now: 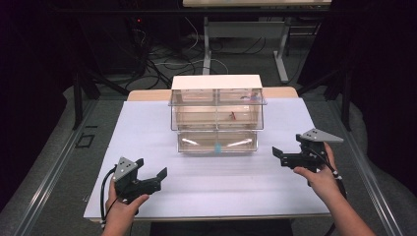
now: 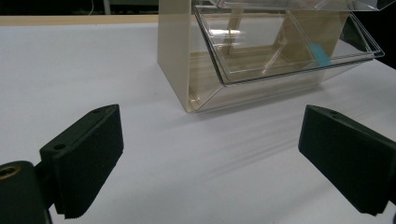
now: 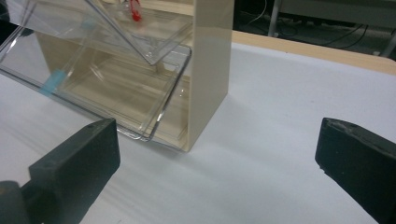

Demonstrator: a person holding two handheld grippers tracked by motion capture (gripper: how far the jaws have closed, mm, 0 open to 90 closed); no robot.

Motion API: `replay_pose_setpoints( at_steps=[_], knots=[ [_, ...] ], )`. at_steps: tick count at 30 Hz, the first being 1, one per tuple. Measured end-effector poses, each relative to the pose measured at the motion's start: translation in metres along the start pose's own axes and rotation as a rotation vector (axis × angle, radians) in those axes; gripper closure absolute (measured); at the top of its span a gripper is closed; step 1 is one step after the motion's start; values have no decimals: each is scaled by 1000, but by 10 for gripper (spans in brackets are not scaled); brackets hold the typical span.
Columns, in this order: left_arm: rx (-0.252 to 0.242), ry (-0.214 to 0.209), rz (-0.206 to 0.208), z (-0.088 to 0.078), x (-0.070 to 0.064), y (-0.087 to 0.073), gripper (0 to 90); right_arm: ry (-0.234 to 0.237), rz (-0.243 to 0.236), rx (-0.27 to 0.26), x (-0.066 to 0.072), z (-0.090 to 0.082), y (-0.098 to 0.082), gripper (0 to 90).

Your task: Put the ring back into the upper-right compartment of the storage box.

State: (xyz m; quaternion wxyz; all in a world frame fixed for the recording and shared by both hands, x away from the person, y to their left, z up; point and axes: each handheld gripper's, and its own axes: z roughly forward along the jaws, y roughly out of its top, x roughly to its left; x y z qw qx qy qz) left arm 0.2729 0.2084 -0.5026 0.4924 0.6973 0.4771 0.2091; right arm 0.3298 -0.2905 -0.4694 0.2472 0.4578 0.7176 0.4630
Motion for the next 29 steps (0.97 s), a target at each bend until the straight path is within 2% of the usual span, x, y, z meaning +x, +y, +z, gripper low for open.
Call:
replay_pose_setpoints(
  at_steps=[5,10,16,17,21,22,25,26,27,28,29],
  knots=[
    [4,1,9,0,1,0,66,-13,36,-1,-9,3,-9,0],
    [6,5,9,-1,2,0,66,-22,52,-4,-18,4,-20,0],
    [7,7,5,0,3,0,66,-57,66,0,-28,6,-32,0],
    [7,7,6,0,3,0,66,-59,93,1,-27,8,-34,0],
    [10,8,7,1,3,0,66,-69,88,6,-35,10,-39,2],
    [12,8,8,1,3,0,66,-64,116,14,-34,10,-40,3],
    [9,9,4,1,4,0,66,-73,99,9,-37,11,-41,11],
    [9,9,3,1,4,0,66,-73,110,15,-37,12,-42,14],
    [9,9,3,1,4,0,66,-74,93,18,-40,13,-43,17],
    [9,8,4,1,4,0,66,-71,124,33,-38,14,-44,22],
    [11,9,4,1,4,0,66,-79,95,35,-41,16,-46,23]
  ],
)
